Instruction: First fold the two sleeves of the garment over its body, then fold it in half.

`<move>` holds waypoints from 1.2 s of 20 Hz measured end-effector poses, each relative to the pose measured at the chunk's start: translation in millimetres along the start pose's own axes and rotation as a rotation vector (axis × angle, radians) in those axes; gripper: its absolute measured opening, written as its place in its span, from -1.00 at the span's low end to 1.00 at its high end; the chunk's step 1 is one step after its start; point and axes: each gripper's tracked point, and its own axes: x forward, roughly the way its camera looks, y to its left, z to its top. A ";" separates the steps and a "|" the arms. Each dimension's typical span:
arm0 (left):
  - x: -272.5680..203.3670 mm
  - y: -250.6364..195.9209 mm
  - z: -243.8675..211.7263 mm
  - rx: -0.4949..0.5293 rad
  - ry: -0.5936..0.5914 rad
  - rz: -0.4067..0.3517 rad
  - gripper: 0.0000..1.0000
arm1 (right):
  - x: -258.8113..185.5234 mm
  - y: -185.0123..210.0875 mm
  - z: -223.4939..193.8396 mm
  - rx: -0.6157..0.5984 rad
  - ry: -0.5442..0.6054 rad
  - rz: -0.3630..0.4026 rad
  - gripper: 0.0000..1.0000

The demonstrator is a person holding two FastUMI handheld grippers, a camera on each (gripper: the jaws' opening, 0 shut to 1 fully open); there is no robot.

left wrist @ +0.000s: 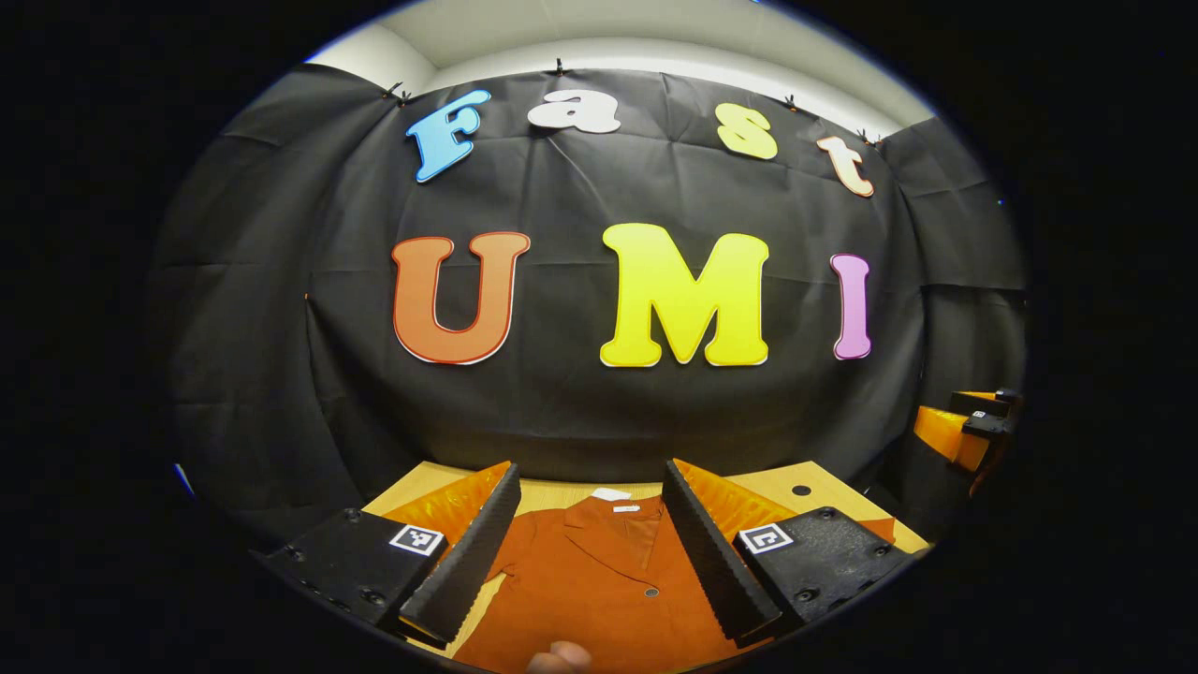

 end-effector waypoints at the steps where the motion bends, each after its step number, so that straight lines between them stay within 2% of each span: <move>1: -0.5 -0.1 -0.4 -0.002 -0.001 -0.001 0.97 | -0.1 0.1 -0.1 0.000 0.001 0.001 0.89; 10: 1.9 -7.6 -7.3 -0.002 0.011 -0.008 0.97 | 4.8 -21.4 -3.7 0.002 0.011 -0.038 0.88; 12: 0.7 -13.1 -5.9 -0.011 0.003 -0.017 0.97 | 14.2 -37.0 -6.3 0.010 0.018 -0.061 0.89; 17: 0.1 -30.9 -7.2 -0.010 0.003 -0.021 0.96 | 55.1 -106.4 -19.6 -0.025 0.035 -0.166 0.88; 19: -0.4 -42.0 -5.4 -0.006 0.000 -0.026 0.96 | 73.8 -134.3 -35.9 -0.019 0.069 -0.193 0.88; 21: 0.3 -53.4 -4.8 0.005 0.006 -0.022 0.96 | 92.4 -164.1 -65.0 0.001 0.118 -0.233 0.89; 24: 3.5 -71.5 -5.7 0.007 0.018 -0.015 0.96 | 114.4 -199.0 -117.8 0.024 0.203 -0.248 0.89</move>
